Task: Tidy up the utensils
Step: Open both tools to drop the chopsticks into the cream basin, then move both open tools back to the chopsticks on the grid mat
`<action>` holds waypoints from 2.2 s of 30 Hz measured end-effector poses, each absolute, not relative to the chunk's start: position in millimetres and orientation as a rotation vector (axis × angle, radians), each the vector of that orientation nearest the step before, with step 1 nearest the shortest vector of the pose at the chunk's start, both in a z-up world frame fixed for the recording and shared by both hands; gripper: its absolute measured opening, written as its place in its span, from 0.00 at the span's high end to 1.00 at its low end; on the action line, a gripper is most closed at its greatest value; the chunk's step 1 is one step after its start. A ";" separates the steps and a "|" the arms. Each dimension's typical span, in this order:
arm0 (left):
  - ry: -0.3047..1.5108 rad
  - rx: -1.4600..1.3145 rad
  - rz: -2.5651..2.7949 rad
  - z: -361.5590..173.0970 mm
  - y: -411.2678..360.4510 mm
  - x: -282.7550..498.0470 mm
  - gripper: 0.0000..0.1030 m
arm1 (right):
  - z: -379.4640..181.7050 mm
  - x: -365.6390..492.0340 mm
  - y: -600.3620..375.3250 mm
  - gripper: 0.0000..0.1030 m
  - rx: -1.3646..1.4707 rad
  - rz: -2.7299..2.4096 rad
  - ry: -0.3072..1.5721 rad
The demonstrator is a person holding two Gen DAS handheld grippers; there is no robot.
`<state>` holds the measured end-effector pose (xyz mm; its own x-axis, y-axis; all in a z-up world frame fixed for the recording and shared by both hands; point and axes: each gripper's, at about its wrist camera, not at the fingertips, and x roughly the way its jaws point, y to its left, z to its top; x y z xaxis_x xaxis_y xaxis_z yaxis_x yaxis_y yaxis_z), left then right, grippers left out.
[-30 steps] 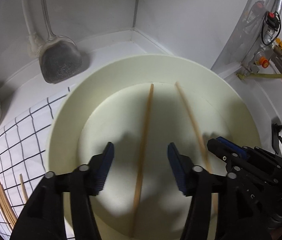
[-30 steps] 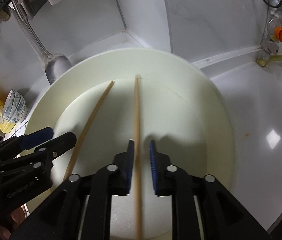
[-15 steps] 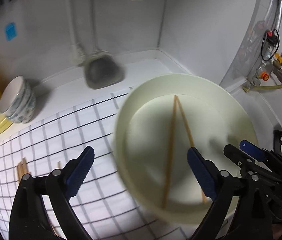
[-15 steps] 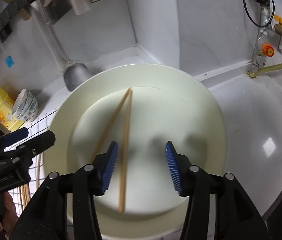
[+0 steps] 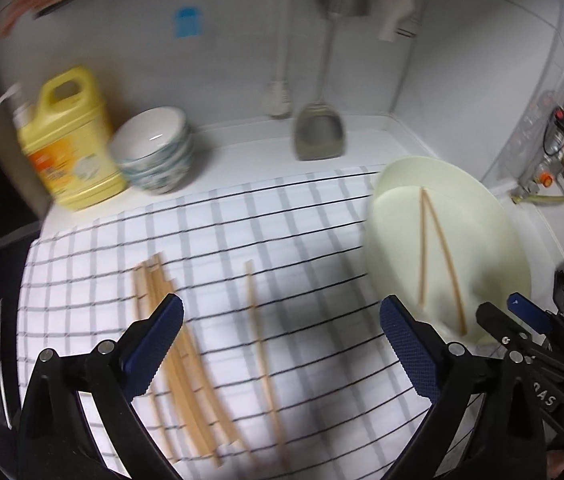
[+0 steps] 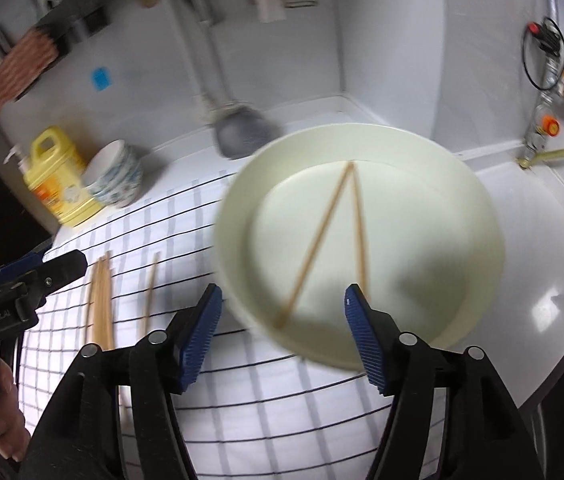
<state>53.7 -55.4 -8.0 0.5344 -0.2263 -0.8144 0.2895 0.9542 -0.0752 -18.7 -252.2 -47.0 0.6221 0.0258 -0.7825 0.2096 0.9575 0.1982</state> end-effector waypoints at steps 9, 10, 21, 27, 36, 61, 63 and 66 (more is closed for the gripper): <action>0.976 0.050 -0.193 -15.9 42.5 27.2 0.06 | -36.5 -28.5 -175.0 0.38 0.241 -0.004 0.885; 0.983 0.046 -0.184 -18.2 51.8 25.7 0.06 | -36.1 -29.5 -169.0 0.38 0.239 0.003 0.884; 1.016 0.007 -0.147 -46.1 115.8 15.9 0.06 | -53.7 -37.7 -112.2 0.35 0.205 0.039 0.922; 1.043 -0.025 -0.106 -62.4 126.7 14.8 0.06 | -65.8 -34.3 -99.8 0.35 0.179 0.075 0.952; 1.044 -0.102 -0.057 -87.9 120.6 17.4 0.06 | -99.4 -19.8 -108.2 0.35 0.143 0.148 0.976; 1.034 -0.073 0.003 -151.4 112.3 65.9 0.06 | -157.0 25.2 -91.5 0.35 0.060 0.085 0.951; 1.027 -0.082 0.002 -150.9 111.7 65.9 0.06 | -157.3 27.1 -90.7 0.35 0.049 0.077 0.948; 1.024 -0.064 0.002 -151.5 108.8 67.6 0.06 | -158.1 29.5 -89.3 0.35 0.049 0.071 0.952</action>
